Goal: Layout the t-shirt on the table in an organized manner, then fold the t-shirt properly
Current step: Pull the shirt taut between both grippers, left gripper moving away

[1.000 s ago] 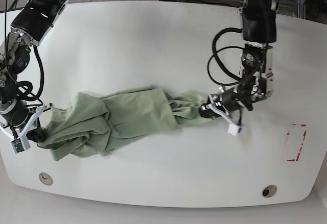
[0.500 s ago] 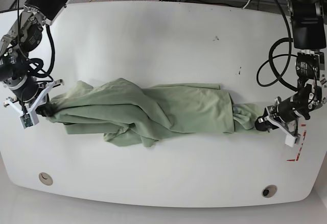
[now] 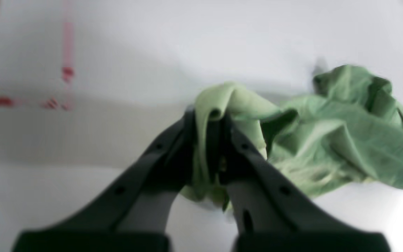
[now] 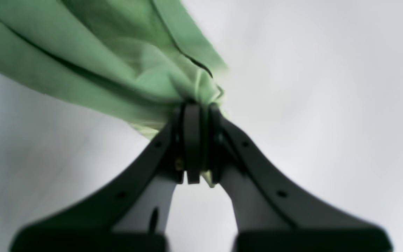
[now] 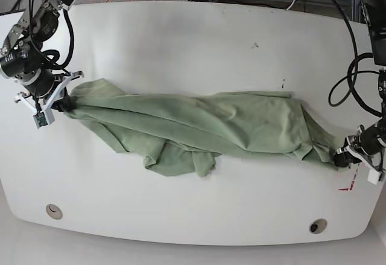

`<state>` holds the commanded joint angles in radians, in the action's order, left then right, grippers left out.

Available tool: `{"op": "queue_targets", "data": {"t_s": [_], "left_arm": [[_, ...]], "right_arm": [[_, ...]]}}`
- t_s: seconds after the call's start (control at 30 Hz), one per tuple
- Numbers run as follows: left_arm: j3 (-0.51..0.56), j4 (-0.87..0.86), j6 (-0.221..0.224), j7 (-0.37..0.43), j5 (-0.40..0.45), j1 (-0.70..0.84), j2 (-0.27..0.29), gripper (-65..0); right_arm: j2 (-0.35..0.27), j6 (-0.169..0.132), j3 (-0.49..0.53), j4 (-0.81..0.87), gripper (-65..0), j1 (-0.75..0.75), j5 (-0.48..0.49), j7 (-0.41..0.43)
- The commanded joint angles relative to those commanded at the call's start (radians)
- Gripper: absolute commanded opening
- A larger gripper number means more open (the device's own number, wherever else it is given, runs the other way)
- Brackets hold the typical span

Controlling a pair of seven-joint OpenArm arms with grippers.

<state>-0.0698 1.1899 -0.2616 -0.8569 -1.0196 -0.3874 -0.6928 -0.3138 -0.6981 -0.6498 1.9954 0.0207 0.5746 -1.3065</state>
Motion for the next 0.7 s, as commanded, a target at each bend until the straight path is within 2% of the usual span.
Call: {"op": "queue_targets", "data": {"t_s": [0.13,0.3,0.43,0.47,0.57,0.7], "left_arm": [[-0.023,-0.006,0.000,-0.012,0.029,-0.026,0.000,-65.0],[-0.025,-0.009,0.000,-0.051,0.051,-0.063,0.002,-64.0],[-0.029,-0.006,0.002,-0.074,0.048,-0.091,0.002,-52.2],[-0.035,-0.006,0.003,-0.086,0.048,-0.100,0.002,-47.2],[-0.087,-0.006,0.003,-0.114,0.048,-0.106,0.005,-37.5],[-0.144,0.003,0.003,-0.149,0.048,-0.107,0.006,-31.2]], "right_arm": [[0.000,0.000,-0.037,0.000,-65.0,0.000,0.000,0.000],[-0.002,0.000,-0.037,0.000,-65.0,0.000,0.000,0.000],[-0.003,0.000,-0.035,0.000,-65.0,0.000,-0.002,0.000],[-0.003,0.000,-0.034,0.000,-65.0,0.000,-0.002,0.000],[-0.003,0.000,-0.034,0.000,-65.0,0.002,-0.002,-0.002],[-0.003,0.000,-0.034,0.000,-65.0,0.002,-0.002,-0.002]]}}
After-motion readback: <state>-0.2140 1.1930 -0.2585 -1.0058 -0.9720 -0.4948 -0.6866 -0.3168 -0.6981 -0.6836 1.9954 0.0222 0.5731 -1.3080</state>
